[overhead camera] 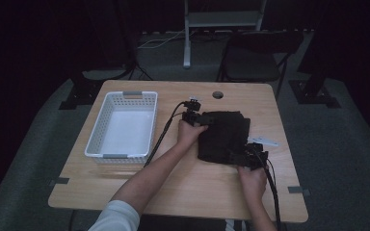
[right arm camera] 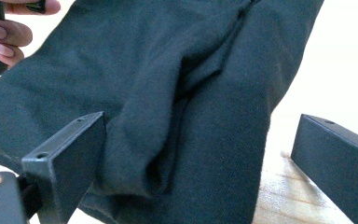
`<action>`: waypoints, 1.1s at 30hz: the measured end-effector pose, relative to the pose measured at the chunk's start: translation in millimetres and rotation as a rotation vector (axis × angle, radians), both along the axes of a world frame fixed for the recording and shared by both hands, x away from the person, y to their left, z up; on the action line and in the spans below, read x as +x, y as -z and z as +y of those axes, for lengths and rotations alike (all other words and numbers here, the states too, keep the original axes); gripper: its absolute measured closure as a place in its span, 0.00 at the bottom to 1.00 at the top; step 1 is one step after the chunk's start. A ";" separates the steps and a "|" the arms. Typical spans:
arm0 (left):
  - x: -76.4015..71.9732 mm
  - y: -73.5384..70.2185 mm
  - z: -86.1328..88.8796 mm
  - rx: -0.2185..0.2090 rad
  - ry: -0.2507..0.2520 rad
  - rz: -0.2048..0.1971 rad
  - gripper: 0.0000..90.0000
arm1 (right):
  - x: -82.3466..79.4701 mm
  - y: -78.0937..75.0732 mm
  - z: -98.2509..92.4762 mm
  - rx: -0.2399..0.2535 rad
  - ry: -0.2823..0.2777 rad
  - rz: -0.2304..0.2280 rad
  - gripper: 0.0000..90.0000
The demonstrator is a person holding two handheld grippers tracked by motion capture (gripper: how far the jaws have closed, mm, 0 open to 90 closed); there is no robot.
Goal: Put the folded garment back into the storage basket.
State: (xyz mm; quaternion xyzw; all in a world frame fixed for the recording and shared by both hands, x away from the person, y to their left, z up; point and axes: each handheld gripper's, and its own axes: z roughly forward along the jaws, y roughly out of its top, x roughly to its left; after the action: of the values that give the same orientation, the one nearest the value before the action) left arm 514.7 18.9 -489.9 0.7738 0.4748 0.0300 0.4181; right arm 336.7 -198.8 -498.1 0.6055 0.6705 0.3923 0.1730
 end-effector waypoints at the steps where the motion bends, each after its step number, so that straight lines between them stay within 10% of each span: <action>1: 0.0 0.2 -0.5 0.004 0.001 -0.003 0.04 | 0.5 0.3 0.1 -0.002 0.002 0.005 0.04; 8: 0.1 4.0 -5.6 -0.012 0.005 -0.003 0.05 | 1.0 0.7 2.9 -0.015 -0.009 0.017 0.04; 23: -14.1 9.2 -13.6 0.068 0.034 -0.137 0.22 | 4.1 0.6 13.2 -0.078 -0.071 0.028 0.02; 33: -21.6 8.8 -15.3 0.025 0.050 -0.141 0.48 | -0.3 -0.3 16.0 -0.038 -0.087 -0.003 0.31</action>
State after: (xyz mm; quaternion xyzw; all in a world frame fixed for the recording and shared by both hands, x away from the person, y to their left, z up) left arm 493.2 3.6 -498.7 0.7866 0.4245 0.0799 0.4412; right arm 336.4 -182.8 -497.8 0.5719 0.7032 0.3873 0.1684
